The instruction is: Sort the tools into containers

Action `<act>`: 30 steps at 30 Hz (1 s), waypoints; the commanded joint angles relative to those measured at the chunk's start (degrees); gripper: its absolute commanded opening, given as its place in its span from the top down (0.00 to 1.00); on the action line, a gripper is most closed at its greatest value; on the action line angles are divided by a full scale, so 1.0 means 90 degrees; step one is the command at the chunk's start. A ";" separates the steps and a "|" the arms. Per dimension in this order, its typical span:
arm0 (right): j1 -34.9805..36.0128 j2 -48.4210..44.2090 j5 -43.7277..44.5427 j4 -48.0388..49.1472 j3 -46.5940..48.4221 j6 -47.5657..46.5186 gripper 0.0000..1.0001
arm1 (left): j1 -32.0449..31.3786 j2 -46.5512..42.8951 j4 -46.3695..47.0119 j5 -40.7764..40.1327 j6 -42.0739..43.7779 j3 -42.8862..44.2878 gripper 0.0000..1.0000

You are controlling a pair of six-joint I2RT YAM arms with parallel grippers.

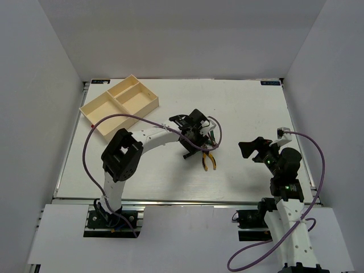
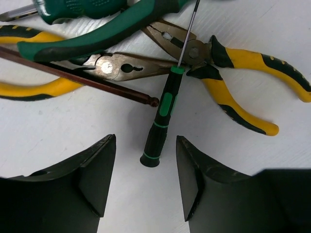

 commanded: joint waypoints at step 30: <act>0.0008 0.0004 -0.0127 0.0227 -0.0014 -0.0056 0.11 | -0.0275 0.0555 -0.0824 0.1063 0.0697 0.0428 1.00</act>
